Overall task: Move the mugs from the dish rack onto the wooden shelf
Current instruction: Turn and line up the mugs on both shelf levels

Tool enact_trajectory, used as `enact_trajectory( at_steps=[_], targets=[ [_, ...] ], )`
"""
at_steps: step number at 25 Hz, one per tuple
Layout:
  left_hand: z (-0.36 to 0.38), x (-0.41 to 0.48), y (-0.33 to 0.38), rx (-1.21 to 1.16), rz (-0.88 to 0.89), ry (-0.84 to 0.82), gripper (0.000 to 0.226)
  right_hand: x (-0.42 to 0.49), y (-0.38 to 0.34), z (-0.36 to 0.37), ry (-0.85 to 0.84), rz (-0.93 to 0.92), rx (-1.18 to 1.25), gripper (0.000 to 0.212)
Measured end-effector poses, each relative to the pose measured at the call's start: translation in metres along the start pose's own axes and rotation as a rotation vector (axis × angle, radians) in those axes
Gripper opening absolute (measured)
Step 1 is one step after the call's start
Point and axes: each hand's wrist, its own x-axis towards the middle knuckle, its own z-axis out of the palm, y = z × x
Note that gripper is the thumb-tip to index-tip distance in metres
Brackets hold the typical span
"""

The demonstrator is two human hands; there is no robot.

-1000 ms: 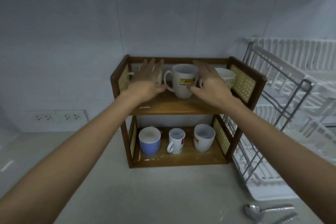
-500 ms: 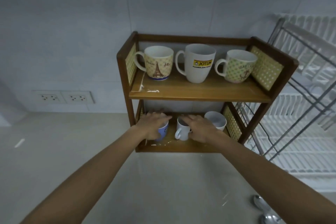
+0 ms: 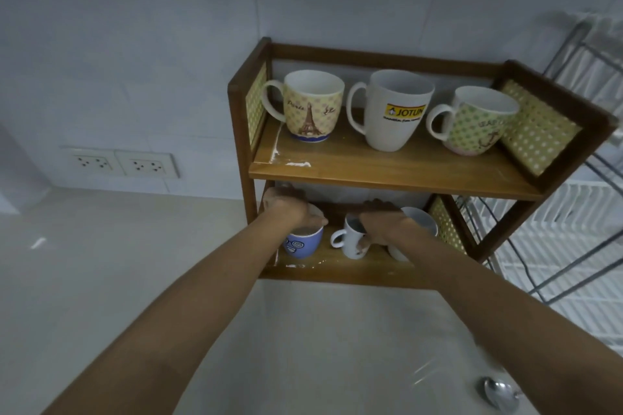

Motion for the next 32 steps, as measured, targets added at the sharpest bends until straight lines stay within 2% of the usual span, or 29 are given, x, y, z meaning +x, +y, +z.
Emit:
enact_trajectory(
  at_steps=[3,5,9,13,16,17,20,23,29,32],
  targets=[
    [-0.015,0.000,-0.017,0.005,0.257,-0.175,0.098,0.001,0.003,0.003,0.018,-0.009,0.018,0.065],
    [-0.010,0.000,-0.023,0.012,0.321,-0.122,0.098,0.003,0.001,0.003,0.007,-0.011,-0.003,0.063],
    [0.010,-0.001,-0.016,0.055,0.258,0.126,0.090,0.003,-0.001,0.001,0.017,0.071,0.042,0.072],
    [0.015,0.002,-0.007,-0.021,0.173,0.149,0.083,0.002,0.000,0.000,0.010,0.082,0.060,0.081],
    [0.015,0.003,-0.005,0.021,0.150,0.128,0.090,-0.005,0.012,-0.004,-0.088,0.081,0.092,0.108],
    [0.015,0.003,-0.003,0.023,0.146,0.118,0.093,-0.008,0.022,-0.005,-0.118,0.112,0.079,0.111],
    [0.018,0.001,0.015,-0.053,0.235,0.199,0.094,-0.018,0.054,-0.001,-0.221,0.241,0.065,0.100],
    [0.018,0.001,0.048,-0.151,0.386,0.301,0.087,-0.025,0.070,0.008,-0.269,0.210,0.168,0.095],
    [0.017,0.005,0.078,-0.083,0.373,0.253,0.084,-0.038,0.086,0.019,-0.158,0.011,0.278,0.076],
    [0.018,0.006,0.079,-0.098,0.374,0.271,0.075,-0.036,0.088,0.020,-0.071,0.179,0.458,0.066]
  ],
)
